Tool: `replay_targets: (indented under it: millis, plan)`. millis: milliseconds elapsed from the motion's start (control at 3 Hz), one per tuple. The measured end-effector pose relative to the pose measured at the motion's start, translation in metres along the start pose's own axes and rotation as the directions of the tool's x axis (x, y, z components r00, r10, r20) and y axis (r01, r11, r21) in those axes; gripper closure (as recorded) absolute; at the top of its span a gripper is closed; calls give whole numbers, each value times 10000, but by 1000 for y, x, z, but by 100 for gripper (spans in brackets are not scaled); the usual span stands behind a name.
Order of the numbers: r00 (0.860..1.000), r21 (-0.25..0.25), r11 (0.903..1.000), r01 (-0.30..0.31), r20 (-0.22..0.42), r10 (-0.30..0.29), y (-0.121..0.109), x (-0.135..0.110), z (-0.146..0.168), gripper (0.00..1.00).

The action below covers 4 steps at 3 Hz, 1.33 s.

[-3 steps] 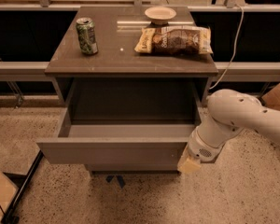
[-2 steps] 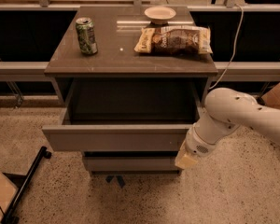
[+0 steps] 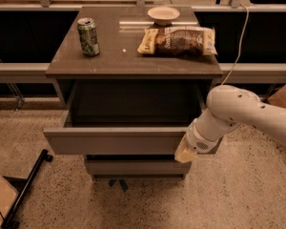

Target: Close top drawer

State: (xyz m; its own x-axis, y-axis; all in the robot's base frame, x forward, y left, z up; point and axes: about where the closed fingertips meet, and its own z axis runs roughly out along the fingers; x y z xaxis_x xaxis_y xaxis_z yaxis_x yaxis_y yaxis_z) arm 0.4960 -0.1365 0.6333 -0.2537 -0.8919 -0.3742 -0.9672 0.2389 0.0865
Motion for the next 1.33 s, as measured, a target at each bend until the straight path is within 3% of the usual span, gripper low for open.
replay_targets:
  millis: [333,667,1000,1333]
  plan:
    - [9955,1097,9903,854,314,-893,-41,-36,-10,100]
    - [9955,1101,9902,854,315,-894,-41,-36,-10,100]
    - [9934,1787,9794,936,487,-1039,-68,-46,-11,100]
    - [9919,2053,9734,1019,534,-1151,-81,-48,-9,100]
